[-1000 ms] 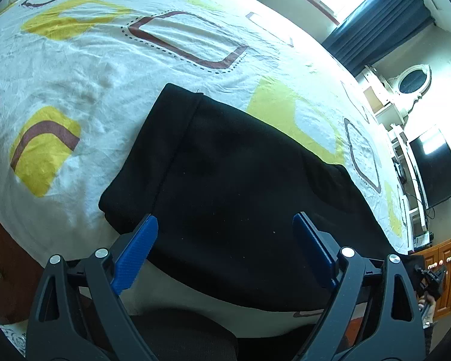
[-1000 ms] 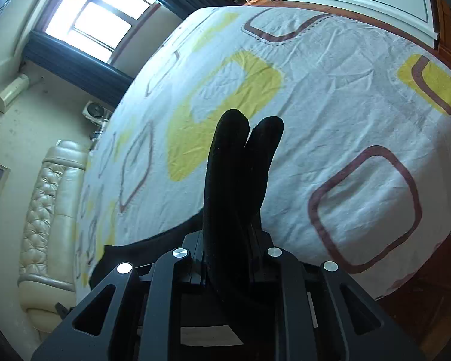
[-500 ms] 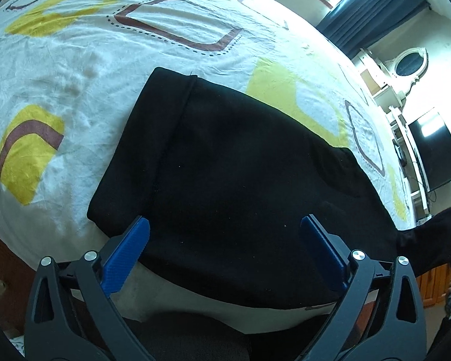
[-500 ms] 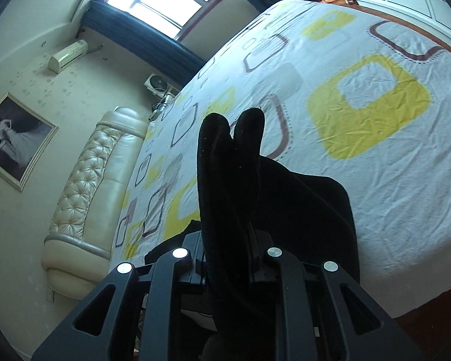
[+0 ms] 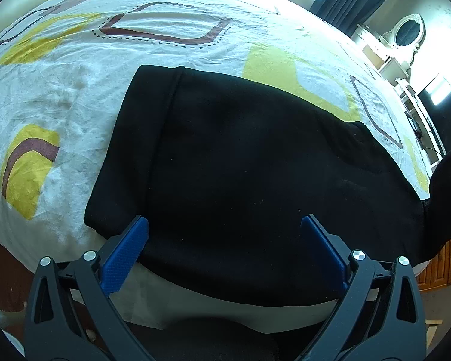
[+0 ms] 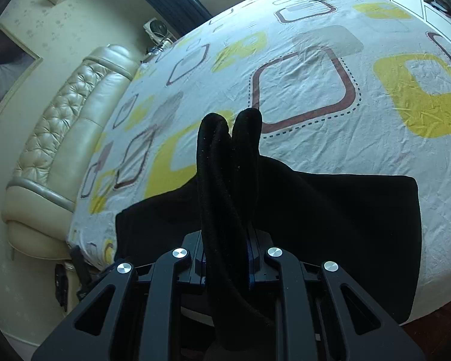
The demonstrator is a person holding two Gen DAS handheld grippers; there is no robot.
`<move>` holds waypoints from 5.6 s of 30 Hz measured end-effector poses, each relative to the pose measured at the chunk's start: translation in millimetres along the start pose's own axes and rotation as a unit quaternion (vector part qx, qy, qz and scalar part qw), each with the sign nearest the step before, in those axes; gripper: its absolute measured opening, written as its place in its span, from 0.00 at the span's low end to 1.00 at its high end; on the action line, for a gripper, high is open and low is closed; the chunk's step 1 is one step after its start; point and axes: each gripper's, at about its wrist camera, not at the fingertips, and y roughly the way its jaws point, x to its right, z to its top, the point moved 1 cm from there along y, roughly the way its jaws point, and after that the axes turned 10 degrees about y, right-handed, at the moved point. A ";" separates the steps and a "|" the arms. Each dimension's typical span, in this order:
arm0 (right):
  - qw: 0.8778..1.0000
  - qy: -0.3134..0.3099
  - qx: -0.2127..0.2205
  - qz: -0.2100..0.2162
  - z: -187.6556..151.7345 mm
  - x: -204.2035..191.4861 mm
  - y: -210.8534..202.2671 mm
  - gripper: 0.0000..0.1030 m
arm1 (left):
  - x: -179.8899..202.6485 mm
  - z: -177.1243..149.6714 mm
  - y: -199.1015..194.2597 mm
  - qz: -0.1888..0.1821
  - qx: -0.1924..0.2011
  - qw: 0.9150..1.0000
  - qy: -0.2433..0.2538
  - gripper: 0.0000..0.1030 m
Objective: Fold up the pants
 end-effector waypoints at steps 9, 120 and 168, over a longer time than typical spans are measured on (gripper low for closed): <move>0.991 -0.043 -0.036 -0.125 -29.3 -14.9 86.5 0.18 | 1.8 1.3 1.9 0.007 -0.002 1.000 0.007 0.98; 0.995 0.009 -0.037 0.097 -141.1 7.1 37.2 0.69 | -113.1 33.1 12.8 -0.294 -0.002 0.952 -0.091 0.97; 0.983 0.065 -0.003 0.174 -166.3 12.2 -23.7 0.69 | 283.0 94.8 -25.4 -0.322 -0.035 0.923 0.209 0.12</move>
